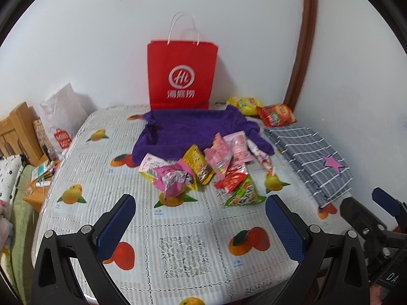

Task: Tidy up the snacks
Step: 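Grasp the green triangular snack bag with the right tool while the left tool reaches toward the pink bag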

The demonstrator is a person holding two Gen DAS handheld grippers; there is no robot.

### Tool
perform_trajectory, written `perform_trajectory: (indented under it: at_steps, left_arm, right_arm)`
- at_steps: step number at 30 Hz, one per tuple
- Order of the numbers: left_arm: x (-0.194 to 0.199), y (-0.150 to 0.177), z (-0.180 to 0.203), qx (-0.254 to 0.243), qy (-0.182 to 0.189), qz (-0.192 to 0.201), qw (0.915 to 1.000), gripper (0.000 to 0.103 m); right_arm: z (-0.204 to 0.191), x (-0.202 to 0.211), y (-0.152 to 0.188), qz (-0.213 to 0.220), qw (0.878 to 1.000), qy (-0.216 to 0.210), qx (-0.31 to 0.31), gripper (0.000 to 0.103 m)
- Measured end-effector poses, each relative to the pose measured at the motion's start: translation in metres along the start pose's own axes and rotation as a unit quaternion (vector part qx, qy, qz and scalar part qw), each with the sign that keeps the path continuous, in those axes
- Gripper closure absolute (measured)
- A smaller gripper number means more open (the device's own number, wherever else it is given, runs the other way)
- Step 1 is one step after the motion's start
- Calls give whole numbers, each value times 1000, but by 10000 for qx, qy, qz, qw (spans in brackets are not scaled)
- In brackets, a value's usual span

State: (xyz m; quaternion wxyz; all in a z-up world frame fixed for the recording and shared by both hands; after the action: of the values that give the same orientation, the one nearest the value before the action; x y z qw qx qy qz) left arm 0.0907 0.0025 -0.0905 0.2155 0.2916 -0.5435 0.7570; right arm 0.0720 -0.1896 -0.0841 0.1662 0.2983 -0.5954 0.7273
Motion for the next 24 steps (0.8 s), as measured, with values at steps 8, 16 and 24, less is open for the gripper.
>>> perform_trajectory:
  at_steps: [8, 16, 24]
  left_arm:
    - [-50, 14, -25, 134, -197, -403, 9989, 0]
    - [-96, 24, -66, 420, -462, -734, 9954, 1]
    - [-123, 32, -104, 822, -605, -874, 9909, 1]
  right_arm:
    - [5, -57, 20, -381, 9991, -59, -163, 4]
    - [-12, -115, 28, -667, 9969, -407, 32, 16]
    - [-46, -164, 25, -639, 9941, -781, 387, 16]
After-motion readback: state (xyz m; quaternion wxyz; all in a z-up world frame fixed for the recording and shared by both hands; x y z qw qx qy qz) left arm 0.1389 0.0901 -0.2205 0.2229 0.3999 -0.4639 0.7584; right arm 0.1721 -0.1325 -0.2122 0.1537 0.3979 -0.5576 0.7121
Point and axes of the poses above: each gripper's, at about its wrist camera, not at the fingertips, and x roughly against the way its jaws point, z to its right, y to its underside, the point moved 9 cm from there along -x, roughly the way its jaws point, and after that the axes turned 13 degrees about x, right-handed, at the moved point
